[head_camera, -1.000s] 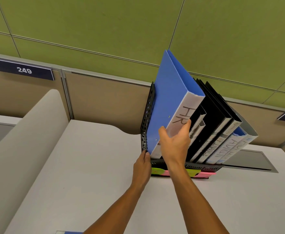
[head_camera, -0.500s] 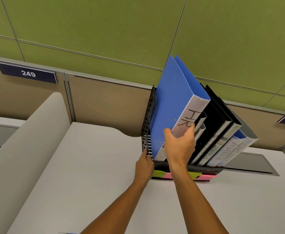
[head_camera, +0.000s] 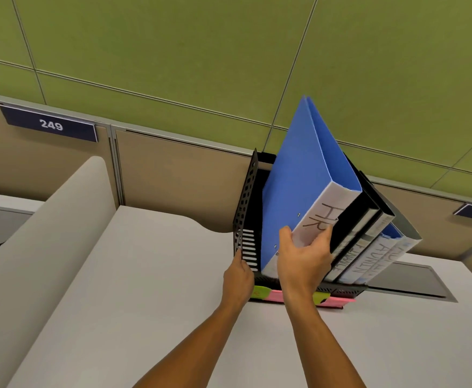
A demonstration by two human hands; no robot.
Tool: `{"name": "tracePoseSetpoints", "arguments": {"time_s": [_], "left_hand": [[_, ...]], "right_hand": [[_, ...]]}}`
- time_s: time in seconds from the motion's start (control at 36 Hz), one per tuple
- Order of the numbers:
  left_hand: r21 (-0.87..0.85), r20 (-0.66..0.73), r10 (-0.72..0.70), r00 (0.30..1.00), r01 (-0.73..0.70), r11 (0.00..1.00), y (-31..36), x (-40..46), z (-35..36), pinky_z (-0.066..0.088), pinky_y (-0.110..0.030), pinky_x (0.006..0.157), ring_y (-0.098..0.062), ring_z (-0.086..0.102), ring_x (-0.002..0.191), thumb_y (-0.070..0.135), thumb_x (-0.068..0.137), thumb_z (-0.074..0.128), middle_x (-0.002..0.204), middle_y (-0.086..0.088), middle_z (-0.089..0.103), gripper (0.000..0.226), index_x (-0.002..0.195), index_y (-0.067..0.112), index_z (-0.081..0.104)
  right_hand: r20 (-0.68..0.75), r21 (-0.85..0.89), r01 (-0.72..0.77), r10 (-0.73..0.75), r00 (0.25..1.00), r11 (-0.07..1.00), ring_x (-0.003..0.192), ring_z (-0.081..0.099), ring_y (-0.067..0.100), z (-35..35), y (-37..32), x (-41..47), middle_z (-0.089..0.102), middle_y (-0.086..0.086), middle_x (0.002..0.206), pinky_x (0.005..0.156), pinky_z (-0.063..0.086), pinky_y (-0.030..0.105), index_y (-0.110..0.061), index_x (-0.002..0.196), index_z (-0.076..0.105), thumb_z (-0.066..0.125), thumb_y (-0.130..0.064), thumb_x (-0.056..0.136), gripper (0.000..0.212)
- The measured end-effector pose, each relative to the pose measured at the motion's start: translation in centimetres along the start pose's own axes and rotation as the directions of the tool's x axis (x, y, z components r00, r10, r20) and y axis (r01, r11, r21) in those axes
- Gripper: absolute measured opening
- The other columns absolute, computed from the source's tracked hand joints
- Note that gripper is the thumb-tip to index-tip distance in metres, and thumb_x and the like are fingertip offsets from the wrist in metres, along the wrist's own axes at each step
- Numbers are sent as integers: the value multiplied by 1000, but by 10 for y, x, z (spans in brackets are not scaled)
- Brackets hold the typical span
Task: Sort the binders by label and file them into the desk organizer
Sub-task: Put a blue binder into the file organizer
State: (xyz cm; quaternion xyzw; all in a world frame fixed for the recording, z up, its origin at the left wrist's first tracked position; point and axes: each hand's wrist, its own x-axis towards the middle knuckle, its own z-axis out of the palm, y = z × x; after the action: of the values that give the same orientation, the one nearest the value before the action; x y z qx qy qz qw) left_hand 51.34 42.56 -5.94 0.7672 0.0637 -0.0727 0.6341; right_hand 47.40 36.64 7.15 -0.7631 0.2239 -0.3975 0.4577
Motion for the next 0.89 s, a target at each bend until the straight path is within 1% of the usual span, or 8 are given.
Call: {"name": "tracePoseSetpoints", "arguments": {"time_s": [0.17,0.28,0.36,0.42,0.5,0.61,0.72,0.89], "left_hand": [[22,2,32,999,-32,999,0,1,0,48,-12,80,-17,60,107,14,108,29,131,-3,63,43,147,18,44],[13,3,8,1000,-8,1000,-1,1,-1,48,-28,100,-20,58,120,18,109,27,139,-3,59,45,152,19,39],[3,15,9,1000,-9,1000,-5,1,-1,49,-30,102,-20,58,121,20,109,27,140,-1,58,45,152,21,39],[-3,25,11,1000,-11,1000,-9,1,-1,50,-21,96,-18,58,122,20,109,28,139,4,58,45,152,22,39],[-4,30,-6,1000,6,1000,-12,0,-1,37,-6,84,-13,53,129,22,109,31,134,13,52,45,153,23,35],[-22,9,-6,1000,6,1000,-15,-2,-2,40,-24,104,-19,47,137,26,108,35,153,2,47,48,155,22,32],[-49,-25,-8,1000,7,999,-15,-5,-1,40,-30,108,-22,47,137,26,108,38,152,0,47,47,155,23,32],[-130,-32,-31,999,27,991,-9,-11,-1,42,-36,111,-21,51,134,25,109,37,149,-2,51,44,152,21,38]], "right_hand": [[62,3,-7,7,998,1000,92,70,19,-2,-2,2,71,3,112,81,61,42,-16,141,46,73,-30,81,68],[100,-16,16,-14,995,1000,91,71,22,6,-7,10,71,5,112,79,61,43,-17,133,50,72,-31,82,58],[117,-5,16,-15,993,1000,89,70,22,12,-8,12,71,4,107,78,61,43,-19,125,52,72,-30,82,49],[133,4,16,-17,991,1000,92,70,22,15,-7,12,71,4,111,79,61,43,-21,126,52,72,-31,82,49],[155,14,10,-12,988,1000,94,70,23,19,-3,10,70,4,116,79,62,41,-20,131,51,72,-31,82,54],[176,10,21,-23,984,1000,103,68,23,25,6,2,67,4,122,82,61,36,-18,135,50,74,-29,84,58],[218,30,13,-20,976,999,104,66,20,31,16,-5,67,1,122,82,59,28,-21,135,49,72,-26,85,56],[268,13,-38,33,963,999,109,61,17,39,41,-13,62,-2,129,84,58,29,-22,138,47,74,-28,86,59]]}}
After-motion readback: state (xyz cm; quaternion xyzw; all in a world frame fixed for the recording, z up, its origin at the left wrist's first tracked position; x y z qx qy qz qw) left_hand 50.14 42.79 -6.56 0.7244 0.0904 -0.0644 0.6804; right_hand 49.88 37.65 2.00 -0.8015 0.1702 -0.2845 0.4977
